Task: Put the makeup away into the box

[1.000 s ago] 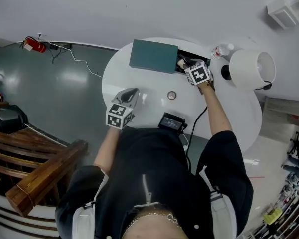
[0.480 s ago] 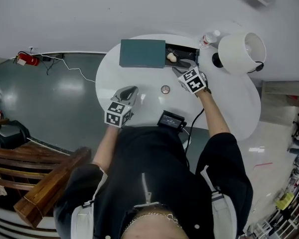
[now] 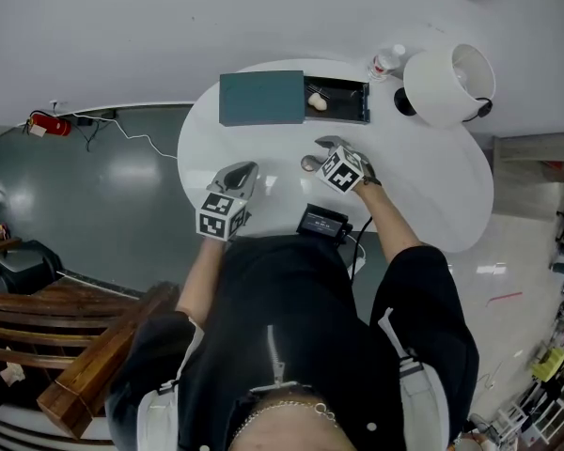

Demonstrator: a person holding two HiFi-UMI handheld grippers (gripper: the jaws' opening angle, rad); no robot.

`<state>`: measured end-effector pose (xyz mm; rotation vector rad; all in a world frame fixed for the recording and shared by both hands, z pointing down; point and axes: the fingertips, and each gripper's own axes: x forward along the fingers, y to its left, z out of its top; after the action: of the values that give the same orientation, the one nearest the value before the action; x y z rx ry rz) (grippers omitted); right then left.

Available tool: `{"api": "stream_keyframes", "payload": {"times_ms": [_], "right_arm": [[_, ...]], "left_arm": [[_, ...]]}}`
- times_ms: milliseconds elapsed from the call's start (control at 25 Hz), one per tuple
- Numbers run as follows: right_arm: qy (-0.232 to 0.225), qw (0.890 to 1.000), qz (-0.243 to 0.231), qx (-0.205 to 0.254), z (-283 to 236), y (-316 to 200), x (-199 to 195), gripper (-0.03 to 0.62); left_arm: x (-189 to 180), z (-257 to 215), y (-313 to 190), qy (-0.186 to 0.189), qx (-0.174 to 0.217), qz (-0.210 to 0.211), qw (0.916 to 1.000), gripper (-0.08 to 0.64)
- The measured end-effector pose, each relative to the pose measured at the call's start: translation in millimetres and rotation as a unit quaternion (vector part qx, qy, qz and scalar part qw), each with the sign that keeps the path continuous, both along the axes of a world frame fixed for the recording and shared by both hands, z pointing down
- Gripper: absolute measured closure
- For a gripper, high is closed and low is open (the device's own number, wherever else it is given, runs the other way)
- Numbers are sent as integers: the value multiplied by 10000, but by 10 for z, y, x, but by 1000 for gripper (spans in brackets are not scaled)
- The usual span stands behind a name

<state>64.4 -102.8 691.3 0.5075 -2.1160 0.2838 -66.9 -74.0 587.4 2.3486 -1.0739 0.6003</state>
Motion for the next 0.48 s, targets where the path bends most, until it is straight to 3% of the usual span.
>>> {"api": "stream_keyframes", "payload": {"times_ms": [160, 480], "right_arm": [[309, 9988, -314, -215, 263, 226, -75, 393], [570, 9969, -406, -370, 445, 327, -127, 388]], "left_arm": [[-45, 10, 21, -6, -12, -56, 10000, 546], [-146, 31, 44, -3, -42, -165, 9999, 546]]}}
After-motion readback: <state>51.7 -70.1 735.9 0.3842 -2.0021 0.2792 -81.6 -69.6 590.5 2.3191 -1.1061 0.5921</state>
